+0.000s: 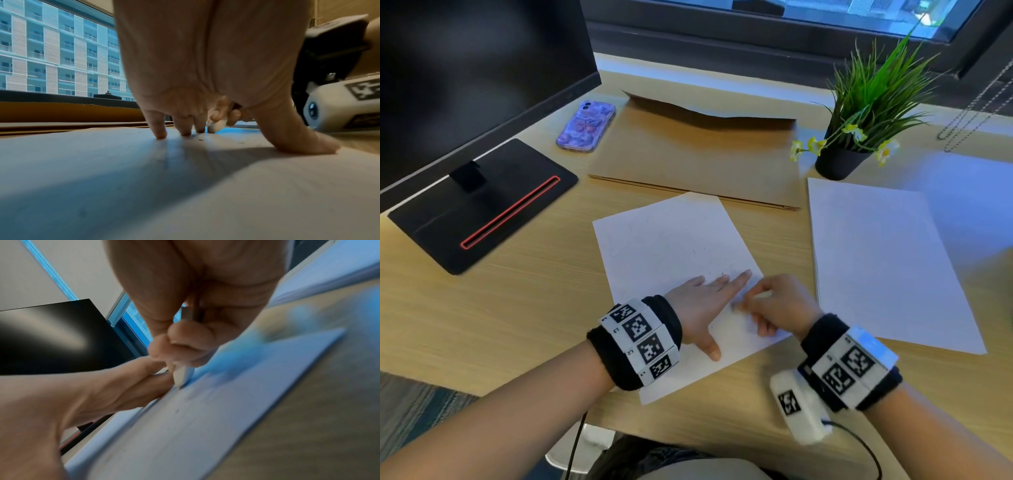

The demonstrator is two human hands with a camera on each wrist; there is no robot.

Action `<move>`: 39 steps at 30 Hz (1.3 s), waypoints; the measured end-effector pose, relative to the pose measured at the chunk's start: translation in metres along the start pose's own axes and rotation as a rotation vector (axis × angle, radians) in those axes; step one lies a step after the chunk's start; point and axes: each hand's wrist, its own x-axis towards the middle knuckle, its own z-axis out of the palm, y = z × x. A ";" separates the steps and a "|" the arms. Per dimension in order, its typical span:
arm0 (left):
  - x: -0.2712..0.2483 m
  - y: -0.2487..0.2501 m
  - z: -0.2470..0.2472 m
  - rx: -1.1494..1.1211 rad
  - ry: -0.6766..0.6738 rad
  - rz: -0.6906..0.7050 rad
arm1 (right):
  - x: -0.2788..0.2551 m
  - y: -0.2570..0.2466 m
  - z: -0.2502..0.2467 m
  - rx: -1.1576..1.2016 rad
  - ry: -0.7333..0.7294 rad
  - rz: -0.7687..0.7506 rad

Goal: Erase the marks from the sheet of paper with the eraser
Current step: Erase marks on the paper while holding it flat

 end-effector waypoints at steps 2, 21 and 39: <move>0.000 0.000 0.001 -0.010 0.013 0.001 | 0.006 -0.002 -0.004 0.079 0.119 -0.012; 0.000 0.000 0.001 0.006 0.001 -0.002 | -0.001 0.008 0.003 0.040 -0.017 0.024; -0.003 0.004 -0.004 0.018 -0.011 0.016 | -0.009 0.015 0.000 0.062 0.019 0.008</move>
